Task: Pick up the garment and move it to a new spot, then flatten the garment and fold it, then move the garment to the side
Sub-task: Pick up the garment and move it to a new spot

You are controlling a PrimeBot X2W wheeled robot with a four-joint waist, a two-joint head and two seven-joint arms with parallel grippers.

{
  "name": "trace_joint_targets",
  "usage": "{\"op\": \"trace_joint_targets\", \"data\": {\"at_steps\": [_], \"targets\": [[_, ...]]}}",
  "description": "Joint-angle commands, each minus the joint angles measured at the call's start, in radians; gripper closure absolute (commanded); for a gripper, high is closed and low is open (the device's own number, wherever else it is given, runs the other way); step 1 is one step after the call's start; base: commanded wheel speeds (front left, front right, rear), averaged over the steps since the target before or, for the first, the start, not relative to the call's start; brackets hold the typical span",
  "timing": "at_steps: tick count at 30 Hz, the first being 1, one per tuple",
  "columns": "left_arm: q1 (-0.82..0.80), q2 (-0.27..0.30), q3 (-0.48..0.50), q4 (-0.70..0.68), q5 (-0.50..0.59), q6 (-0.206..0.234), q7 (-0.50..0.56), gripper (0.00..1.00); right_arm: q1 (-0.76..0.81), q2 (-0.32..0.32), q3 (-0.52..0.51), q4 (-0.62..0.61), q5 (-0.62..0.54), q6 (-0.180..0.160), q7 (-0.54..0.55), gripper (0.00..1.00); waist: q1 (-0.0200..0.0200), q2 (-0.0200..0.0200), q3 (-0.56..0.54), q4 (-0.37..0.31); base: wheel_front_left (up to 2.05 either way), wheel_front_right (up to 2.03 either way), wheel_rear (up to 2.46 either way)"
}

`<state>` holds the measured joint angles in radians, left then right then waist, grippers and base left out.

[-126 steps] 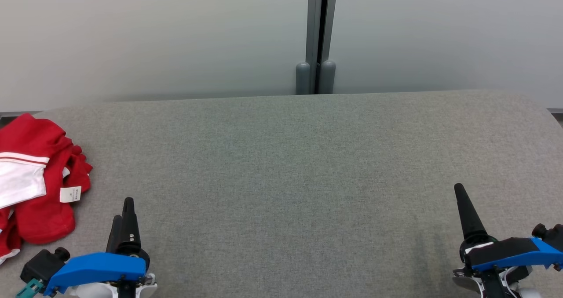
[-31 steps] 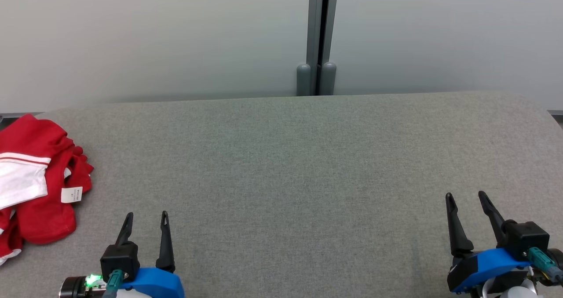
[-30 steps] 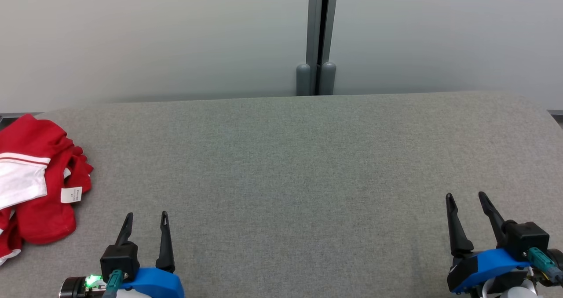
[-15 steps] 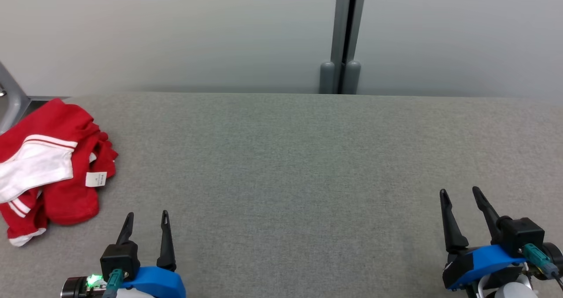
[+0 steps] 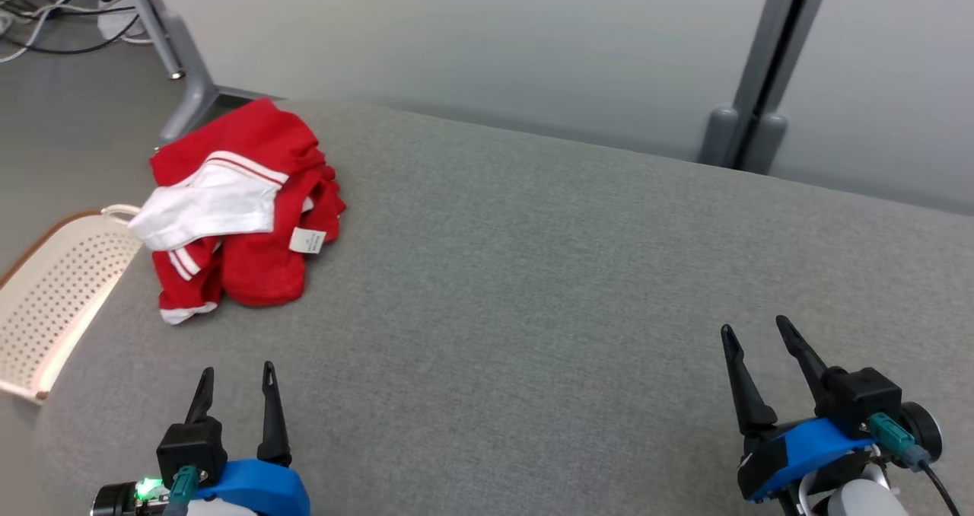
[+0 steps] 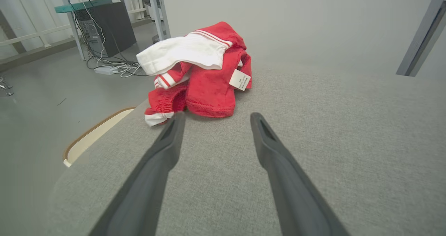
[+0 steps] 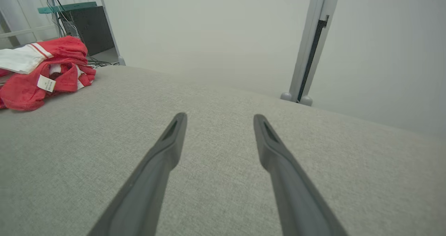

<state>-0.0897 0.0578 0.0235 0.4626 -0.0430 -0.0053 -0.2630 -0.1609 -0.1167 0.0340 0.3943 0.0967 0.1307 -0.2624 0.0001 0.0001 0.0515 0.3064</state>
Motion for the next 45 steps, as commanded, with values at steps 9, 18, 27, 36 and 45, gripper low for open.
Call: {"op": "trace_joint_targets", "data": {"at_steps": [9,18,27,36,45], "targets": [[0.008,-0.007,0.015,-0.012,-0.016,0.013,-0.003,0.0,-0.018,-0.029,0.059,0.01,0.008,0.0,-0.003,0.0,-0.0001,-0.0001,0.051,0.173,0.0,0.0,0.0],[0.021,-0.007,0.023,-0.014,-0.021,0.018,-0.003,0.0,-0.016,-0.033,0.074,0.014,0.013,0.0,-0.003,0.0,-0.0001,-0.0001,0.055,0.233,0.0,0.0,0.0],[-0.039,-0.008,0.033,0.022,-0.078,0.008,-0.003,0.0,-0.038,-0.053,0.099,0.014,0.021,0.0,-0.003,0.0,-0.0001,-0.0001,0.094,0.208,0.0,0.0,0.0],[-0.233,0.009,0.084,0.084,-0.047,0.054,-0.003,0.0,-0.093,-0.129,0.148,-0.044,0.036,0.0,-0.004,0.0,-0.0001,-0.0001,0.22,0.126,0.0,0.0,0.0],[-0.475,0.073,0.097,0.229,-0.004,0.099,-0.003,0.0,-0.151,-0.198,0.18,-0.096,0.054,0.0,-0.003,0.0,-0.0001,-0.0001,0.344,0.046,0.0,0.0,0.0]]}}
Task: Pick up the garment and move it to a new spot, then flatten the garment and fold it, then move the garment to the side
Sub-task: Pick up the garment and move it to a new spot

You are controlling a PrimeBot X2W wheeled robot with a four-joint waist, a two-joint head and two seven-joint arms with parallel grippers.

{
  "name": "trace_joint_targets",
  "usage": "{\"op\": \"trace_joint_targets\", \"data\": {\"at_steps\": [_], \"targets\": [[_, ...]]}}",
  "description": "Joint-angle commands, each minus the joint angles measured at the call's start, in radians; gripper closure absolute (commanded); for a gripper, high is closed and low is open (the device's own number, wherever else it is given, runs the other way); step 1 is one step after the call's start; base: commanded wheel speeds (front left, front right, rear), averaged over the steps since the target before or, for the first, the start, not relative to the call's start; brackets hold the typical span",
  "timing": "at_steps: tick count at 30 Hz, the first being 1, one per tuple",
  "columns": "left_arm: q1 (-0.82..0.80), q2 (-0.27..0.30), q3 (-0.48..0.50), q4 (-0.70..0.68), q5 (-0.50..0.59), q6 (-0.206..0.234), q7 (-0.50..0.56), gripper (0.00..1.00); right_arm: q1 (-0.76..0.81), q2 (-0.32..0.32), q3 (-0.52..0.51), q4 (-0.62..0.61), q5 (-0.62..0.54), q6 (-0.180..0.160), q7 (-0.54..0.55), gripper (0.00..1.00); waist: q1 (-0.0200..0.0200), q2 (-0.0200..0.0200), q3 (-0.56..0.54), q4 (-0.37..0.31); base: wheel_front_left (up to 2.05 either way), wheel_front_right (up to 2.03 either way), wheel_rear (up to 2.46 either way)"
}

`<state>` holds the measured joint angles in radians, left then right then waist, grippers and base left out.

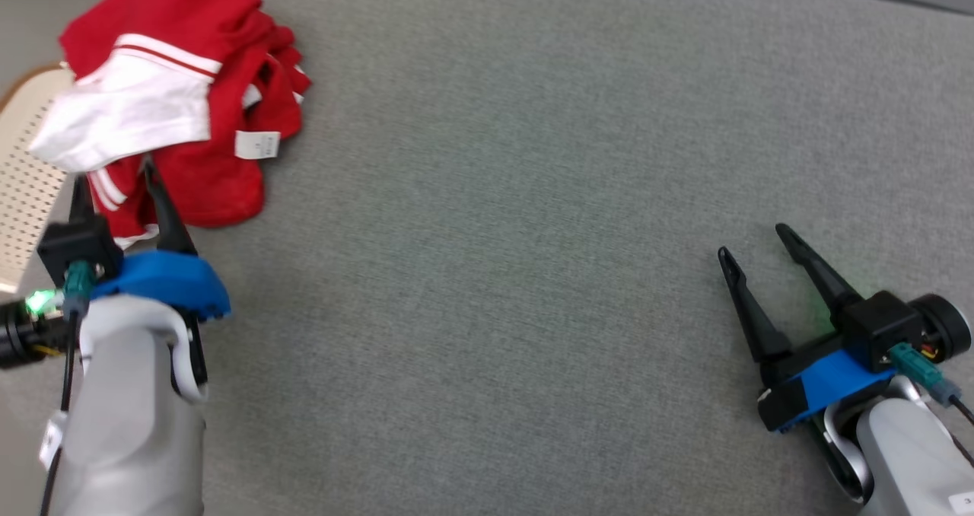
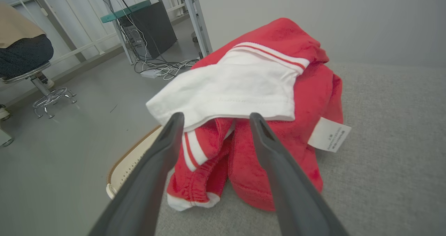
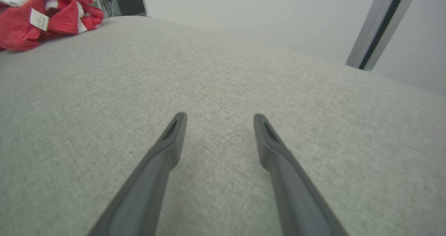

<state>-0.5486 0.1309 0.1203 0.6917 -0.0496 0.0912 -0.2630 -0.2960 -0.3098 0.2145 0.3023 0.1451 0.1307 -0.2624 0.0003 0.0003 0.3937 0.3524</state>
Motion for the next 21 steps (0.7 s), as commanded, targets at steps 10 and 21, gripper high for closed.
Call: {"op": "trace_joint_targets", "data": {"at_steps": [10,21], "targets": [[-0.212,0.068,-0.027,0.122,0.04,0.021,-0.003,0.0,-0.057,-0.044,0.009,-0.014,0.025,0.0,-0.001,0.0,-0.0003,-0.0003,0.104,-0.077,0.0,0.0,0.0],[-0.337,0.113,0.003,0.292,0.013,0.083,0.015,0.0,-0.075,-0.05,0.0,-0.011,0.043,-0.001,0.005,0.0,-0.0003,-0.0003,0.172,-0.13,0.0,0.0,0.0]]}}
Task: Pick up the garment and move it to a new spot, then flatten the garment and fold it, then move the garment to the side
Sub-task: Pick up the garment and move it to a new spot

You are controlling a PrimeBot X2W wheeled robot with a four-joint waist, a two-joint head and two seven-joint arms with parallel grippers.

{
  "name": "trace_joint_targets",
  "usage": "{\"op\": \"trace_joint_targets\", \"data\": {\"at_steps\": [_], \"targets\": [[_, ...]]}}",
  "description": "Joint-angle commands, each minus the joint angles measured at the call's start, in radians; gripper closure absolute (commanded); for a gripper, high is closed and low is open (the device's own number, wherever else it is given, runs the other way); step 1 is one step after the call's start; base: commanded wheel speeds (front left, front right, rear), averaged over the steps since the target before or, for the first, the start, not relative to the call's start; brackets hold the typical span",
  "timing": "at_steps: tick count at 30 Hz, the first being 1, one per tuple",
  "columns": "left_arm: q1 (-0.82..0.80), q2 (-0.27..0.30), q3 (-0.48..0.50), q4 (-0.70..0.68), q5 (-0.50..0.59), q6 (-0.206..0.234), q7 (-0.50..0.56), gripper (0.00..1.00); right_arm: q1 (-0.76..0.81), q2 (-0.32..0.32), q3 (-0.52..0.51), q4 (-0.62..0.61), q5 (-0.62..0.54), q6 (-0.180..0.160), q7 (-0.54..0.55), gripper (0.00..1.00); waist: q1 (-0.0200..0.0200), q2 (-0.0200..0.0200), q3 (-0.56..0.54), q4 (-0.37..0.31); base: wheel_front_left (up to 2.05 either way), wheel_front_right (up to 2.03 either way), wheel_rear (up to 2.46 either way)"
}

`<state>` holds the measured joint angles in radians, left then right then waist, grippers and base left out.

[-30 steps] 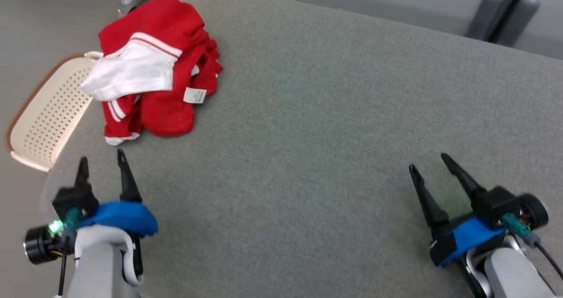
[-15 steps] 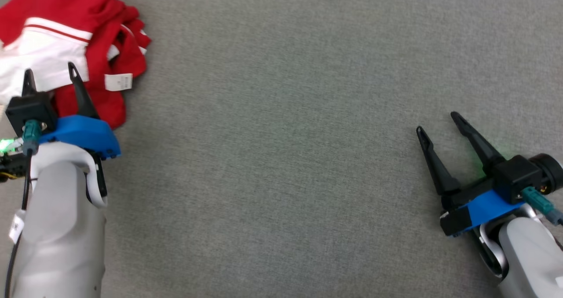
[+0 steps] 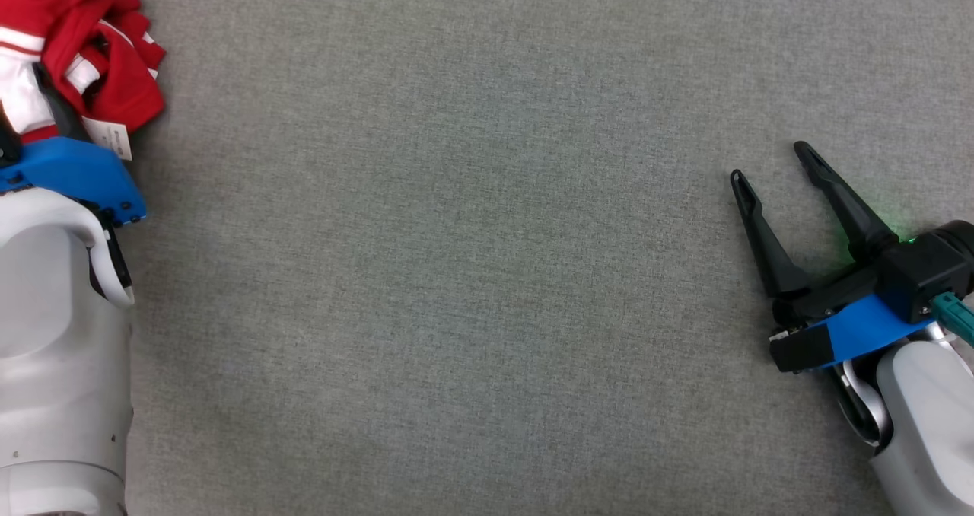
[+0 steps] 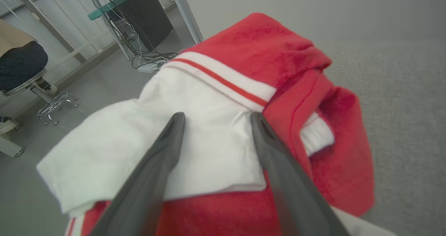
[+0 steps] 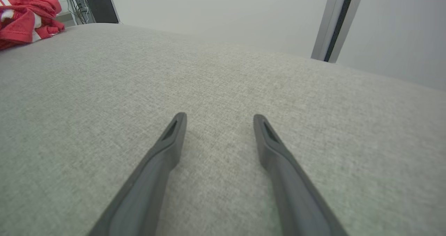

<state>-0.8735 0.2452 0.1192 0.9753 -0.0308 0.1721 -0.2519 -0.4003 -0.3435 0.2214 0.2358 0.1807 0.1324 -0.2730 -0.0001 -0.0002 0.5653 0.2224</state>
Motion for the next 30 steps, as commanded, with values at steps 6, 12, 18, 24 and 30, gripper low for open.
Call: {"op": "trace_joint_targets", "data": {"at_steps": [6,12,18,24,30], "targets": [[-0.04,-0.01,0.019,0.084,-0.047,-0.029,0.002,1.0,0.028,-0.01,-0.019,0.067,0.009,-0.003,0.016,0.0,0.0001,0.0002,-0.001,-0.005,0.0,0.0,0.0],[-0.085,-0.002,-0.007,0.06,-0.043,-0.073,-0.013,1.0,0.025,0.027,-0.014,0.066,0.008,-0.002,0.013,0.0,0.0001,0.0002,-0.052,-0.011,0.0,0.0,0.0],[-0.086,-0.024,-0.062,-0.107,-0.023,-0.14,-0.014,1.0,0.037,0.09,-0.022,0.078,0.01,-0.002,0.008,0.0,0.0001,0.0002,-0.161,-0.039,0.0,0.0,0.0],[-0.045,-0.083,-0.125,-0.223,-0.006,-0.183,-0.015,1.0,0.069,0.143,-0.029,0.098,0.004,-0.002,0.009,0.0,0.0001,0.0002,-0.248,-0.104,0.0,0.0,0.0],[-0.001,-0.143,-0.193,-0.262,-0.005,-0.228,-0.015,1.0,0.088,0.179,-0.031,0.111,0.001,-0.002,0.008,0.0,0.0001,0.0002,-0.301,-0.198,0.0,0.0,0.0]]}}
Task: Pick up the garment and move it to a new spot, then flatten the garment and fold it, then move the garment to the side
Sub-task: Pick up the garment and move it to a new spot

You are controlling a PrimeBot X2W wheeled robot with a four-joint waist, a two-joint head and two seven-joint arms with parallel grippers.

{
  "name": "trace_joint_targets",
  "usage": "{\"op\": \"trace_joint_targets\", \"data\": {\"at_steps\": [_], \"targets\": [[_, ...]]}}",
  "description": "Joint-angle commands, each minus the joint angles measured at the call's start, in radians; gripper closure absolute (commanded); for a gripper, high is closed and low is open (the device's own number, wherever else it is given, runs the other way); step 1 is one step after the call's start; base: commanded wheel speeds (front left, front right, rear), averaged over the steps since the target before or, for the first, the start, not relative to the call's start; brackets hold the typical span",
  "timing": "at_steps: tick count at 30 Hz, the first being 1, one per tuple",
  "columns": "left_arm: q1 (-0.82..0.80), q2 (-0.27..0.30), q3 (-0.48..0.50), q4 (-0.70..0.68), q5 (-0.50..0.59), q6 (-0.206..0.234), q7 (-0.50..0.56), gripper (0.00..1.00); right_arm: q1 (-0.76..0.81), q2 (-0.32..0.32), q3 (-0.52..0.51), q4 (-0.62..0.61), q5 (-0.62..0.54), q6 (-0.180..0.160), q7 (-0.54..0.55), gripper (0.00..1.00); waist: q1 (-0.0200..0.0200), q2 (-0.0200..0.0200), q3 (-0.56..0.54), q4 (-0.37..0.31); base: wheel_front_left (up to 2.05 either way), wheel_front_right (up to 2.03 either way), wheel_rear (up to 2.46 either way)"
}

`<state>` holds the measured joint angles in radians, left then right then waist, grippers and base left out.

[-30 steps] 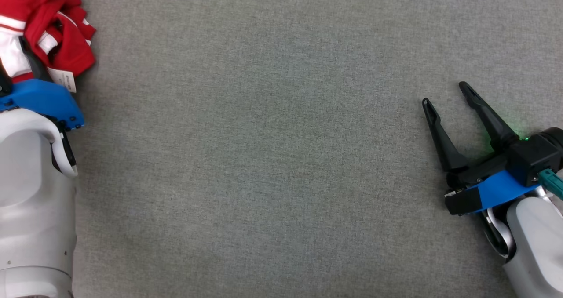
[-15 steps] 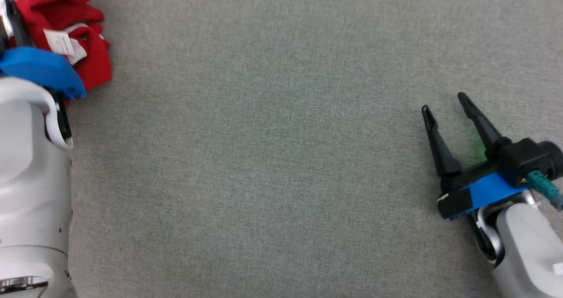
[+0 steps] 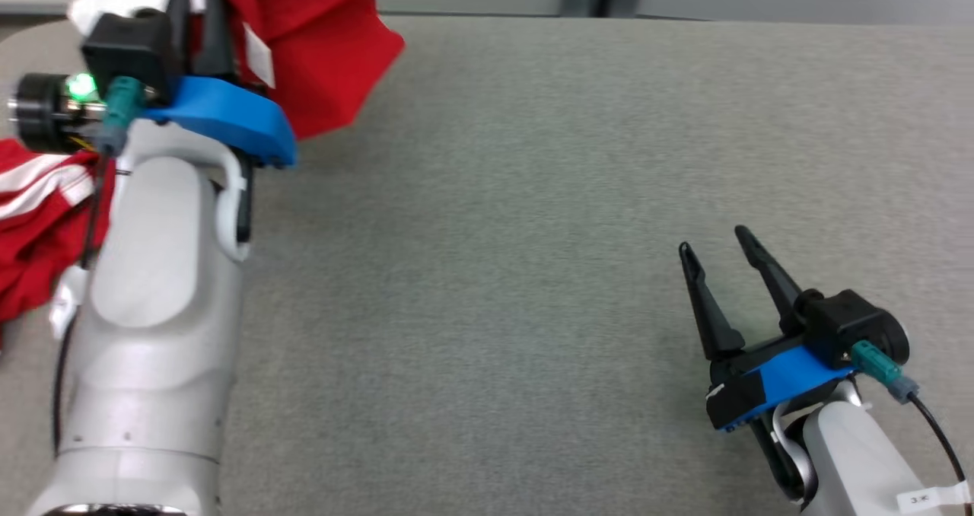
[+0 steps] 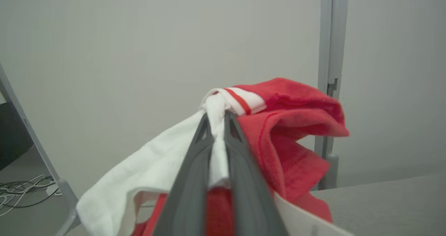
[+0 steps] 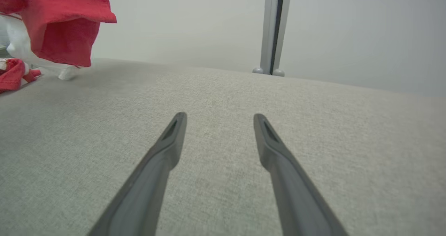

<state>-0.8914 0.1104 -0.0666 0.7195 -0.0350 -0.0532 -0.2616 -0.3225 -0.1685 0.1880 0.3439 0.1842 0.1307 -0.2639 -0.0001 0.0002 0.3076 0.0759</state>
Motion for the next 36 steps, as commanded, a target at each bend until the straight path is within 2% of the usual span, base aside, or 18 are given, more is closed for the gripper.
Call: {"op": "trace_joint_targets", "data": {"at_steps": [1,6,10,13,18,22,23,24,25,30,36], "targets": [[0.024,-0.02,-0.02,-0.011,-0.006,-0.008,-0.005,1.0,0.014,0.008,0.0,0.004,-0.003,0.0,-0.001,0.0,0.0001,-0.0002,-0.049,-0.069,0.0,0.0,0.0],[0.071,-0.051,-0.084,-0.019,-0.031,-0.026,-0.005,1.0,0.019,0.031,0.009,0.013,-0.002,0.0,-0.001,0.0,0.0001,-0.0002,-0.065,-0.158,0.0,0.0,0.0],[0.096,-0.058,-0.127,-0.017,-0.057,-0.031,-0.005,1.0,0.023,0.04,0.014,0.018,0.002,0.0,-0.001,0.0,0.0001,-0.0002,-0.071,-0.205,0.0,0.0,0.0],[0.14,-0.061,-0.205,-0.029,-0.129,-0.026,-0.005,1.0,0.026,0.05,0.02,0.025,0.006,0.0,-0.001,0.0,0.0001,-0.0002,-0.079,-0.248,0.0,0.0,0.0],[0.222,-0.059,-0.339,-0.054,-0.232,0.015,-0.005,1.0,0.031,0.059,0.026,0.031,0.009,0.0,-0.001,0.0,0.0001,-0.0002,-0.087,-0.301,0.0,0.0,0.0],[0.312,-0.059,-0.393,-0.072,-0.279,0.059,-0.005,0.98,0.041,0.06,0.028,0.036,0.014,0.0,-0.001,0.0,0.0001,-0.0002,-0.1,-0.32,0.0,0.0,0.0],[0.335,-0.059,-0.402,-0.072,-0.284,0.066,-0.005,0.68,0.043,0.06,0.029,0.038,0.014,0.0,-0.001,0.0,0.0001,-0.0002,-0.105,-0.322,0.0,0.0,0.0],[0.357,-0.059,-0.407,-0.075,-0.291,0.071,-0.005,0.09,0.046,0.059,0.027,0.039,0.013,0.0,-0.001,0.0,0.0001,-0.0002,-0.109,-0.322,0.0,0.0,0.0],[0.381,-0.059,-0.411,-0.077,-0.291,0.077,-0.005,0.0,0.049,0.058,0.025,0.04,0.013,0.0,-0.001,0.0,0.0001,-0.0002,-0.117,-0.321,0.0,0.0,0.0],[0.497,-0.059,-0.362,-0.106,-0.297,0.114,-0.005,0.0,0.073,0.056,0.011,0.044,0.0,0.0,-0.001,0.0,0.0001,-0.0002,-0.154,-0.301,0.0,0.0,0.0],[0.658,-0.06,-0.22,-0.175,-0.269,0.15,-0.004,0.0,0.108,0.064,0.0,0.044,-0.011,0.0,-0.001,0.0,0.0001,-0.0002,-0.206,-0.267,0.0,0.0,0.0]]}}
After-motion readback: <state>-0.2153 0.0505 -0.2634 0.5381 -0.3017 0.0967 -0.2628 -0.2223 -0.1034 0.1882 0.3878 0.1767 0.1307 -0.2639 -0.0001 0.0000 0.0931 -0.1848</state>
